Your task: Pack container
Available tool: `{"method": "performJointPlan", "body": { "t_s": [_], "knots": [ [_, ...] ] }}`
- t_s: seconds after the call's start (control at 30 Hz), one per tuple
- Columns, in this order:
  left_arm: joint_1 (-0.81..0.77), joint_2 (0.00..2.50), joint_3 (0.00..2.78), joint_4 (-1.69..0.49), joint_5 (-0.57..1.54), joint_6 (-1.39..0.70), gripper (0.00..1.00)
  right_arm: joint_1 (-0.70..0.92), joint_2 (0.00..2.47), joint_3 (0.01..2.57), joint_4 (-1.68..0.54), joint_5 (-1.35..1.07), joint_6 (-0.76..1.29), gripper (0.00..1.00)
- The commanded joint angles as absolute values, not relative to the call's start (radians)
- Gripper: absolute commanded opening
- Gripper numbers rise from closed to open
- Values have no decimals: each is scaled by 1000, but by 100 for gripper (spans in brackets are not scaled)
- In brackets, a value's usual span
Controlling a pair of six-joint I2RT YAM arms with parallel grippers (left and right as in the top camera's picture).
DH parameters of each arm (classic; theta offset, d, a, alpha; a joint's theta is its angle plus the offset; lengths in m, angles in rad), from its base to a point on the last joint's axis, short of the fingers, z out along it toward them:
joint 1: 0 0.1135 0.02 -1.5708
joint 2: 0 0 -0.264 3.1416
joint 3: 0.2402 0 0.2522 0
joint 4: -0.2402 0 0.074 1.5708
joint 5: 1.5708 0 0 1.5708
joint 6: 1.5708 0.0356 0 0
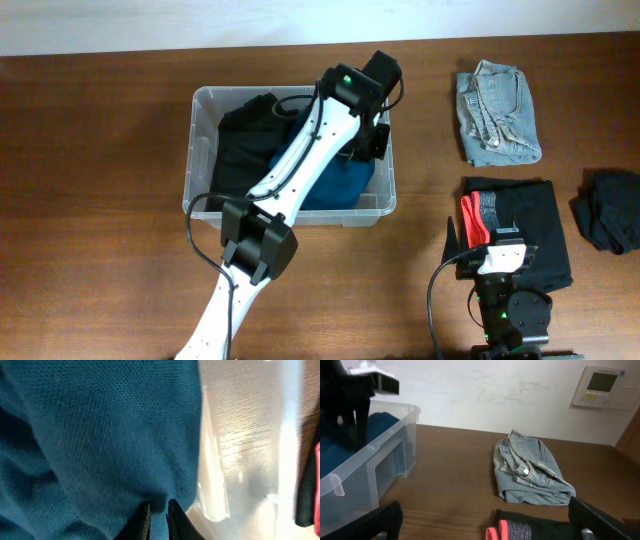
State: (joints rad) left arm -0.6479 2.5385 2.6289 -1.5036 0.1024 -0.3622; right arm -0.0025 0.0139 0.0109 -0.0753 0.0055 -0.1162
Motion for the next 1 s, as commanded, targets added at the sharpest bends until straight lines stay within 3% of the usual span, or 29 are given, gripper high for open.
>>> {"method": "performJointPlan", "body": {
  "t_s": [0.0,0.57,0.97],
  "knots": [
    [-640,2577,2618,-1500,100,-355,14,-9,4,6,-81,11,-120,98],
    [-612,2676,2617,-1379,72,-350,13,-9,4,6,-81,11,-120,98],
    [-612,2576,2701,-1415,64,-312,13,-9,4,6,-81,11,-120,98]
  ]
}}
